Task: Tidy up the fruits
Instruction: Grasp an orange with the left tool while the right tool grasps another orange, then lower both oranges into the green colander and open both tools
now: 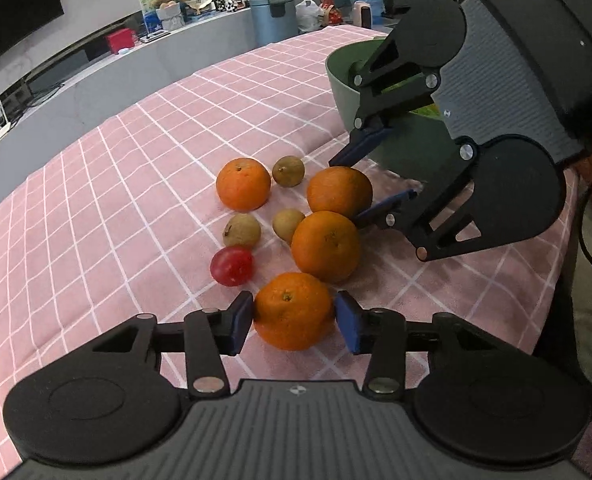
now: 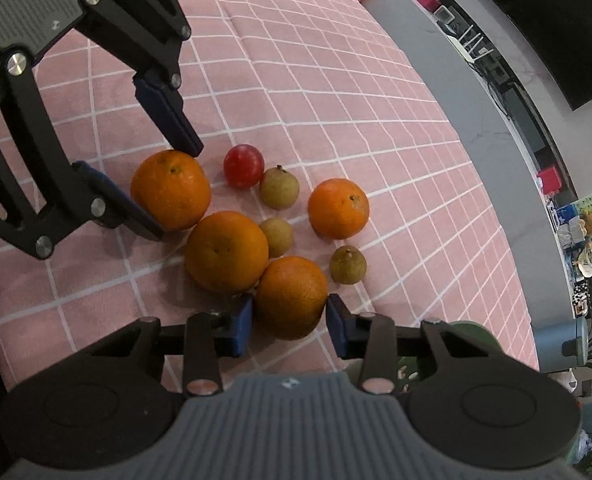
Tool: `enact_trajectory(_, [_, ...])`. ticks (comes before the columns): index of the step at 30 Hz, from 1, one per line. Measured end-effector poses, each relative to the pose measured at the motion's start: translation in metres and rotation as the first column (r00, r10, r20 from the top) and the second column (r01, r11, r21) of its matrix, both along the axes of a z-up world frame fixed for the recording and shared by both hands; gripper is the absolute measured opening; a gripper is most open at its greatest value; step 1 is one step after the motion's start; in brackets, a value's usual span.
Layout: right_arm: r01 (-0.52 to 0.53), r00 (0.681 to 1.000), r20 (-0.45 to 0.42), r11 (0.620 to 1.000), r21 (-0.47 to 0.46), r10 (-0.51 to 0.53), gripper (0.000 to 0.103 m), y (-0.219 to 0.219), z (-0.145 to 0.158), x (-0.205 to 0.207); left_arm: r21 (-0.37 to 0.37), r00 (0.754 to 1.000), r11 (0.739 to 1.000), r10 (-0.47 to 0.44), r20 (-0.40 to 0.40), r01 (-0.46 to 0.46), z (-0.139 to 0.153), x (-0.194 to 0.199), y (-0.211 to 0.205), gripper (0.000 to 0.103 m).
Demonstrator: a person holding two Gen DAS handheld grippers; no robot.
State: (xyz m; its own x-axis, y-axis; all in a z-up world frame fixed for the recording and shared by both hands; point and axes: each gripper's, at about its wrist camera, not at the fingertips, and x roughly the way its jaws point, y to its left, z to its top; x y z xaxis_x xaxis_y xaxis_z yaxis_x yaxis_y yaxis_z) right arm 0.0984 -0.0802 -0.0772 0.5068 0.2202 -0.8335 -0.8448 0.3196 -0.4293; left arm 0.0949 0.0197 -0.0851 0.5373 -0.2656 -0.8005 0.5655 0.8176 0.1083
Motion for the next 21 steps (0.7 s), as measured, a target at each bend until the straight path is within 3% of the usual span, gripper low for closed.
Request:
enact_trajectory(3, [0.014,1.000,0.015,1.000,0.007,-0.014,0.035,-0.001,0.003,-0.002,0.003,0.999,1.000,0.031,0.010,-0.031,0.006,-0.001,0.000,0.049])
enact_trajectory(10, [0.083,0.994,0.062,0.993,0.084,-0.088,0.035,-0.013,0.028,-0.010,-0.066,0.989,0.988,0.144,0.035,-0.142,0.034,-0.008,0.003,0.049])
enact_trajectory(16, [0.155,0.983,0.064,0.969,0.195,-0.170,0.035,-0.031,0.059,-0.020,-0.198,0.964,0.948,0.262,0.040,-0.249,0.074,-0.017,0.004,0.049])
enact_trajectory(21, [0.228,0.970,0.019,0.929,0.290,-0.244,0.035,-0.056,0.084,-0.027,-0.286,0.955,0.917,0.296,0.027,-0.276,0.102,-0.021,-0.011,0.049])
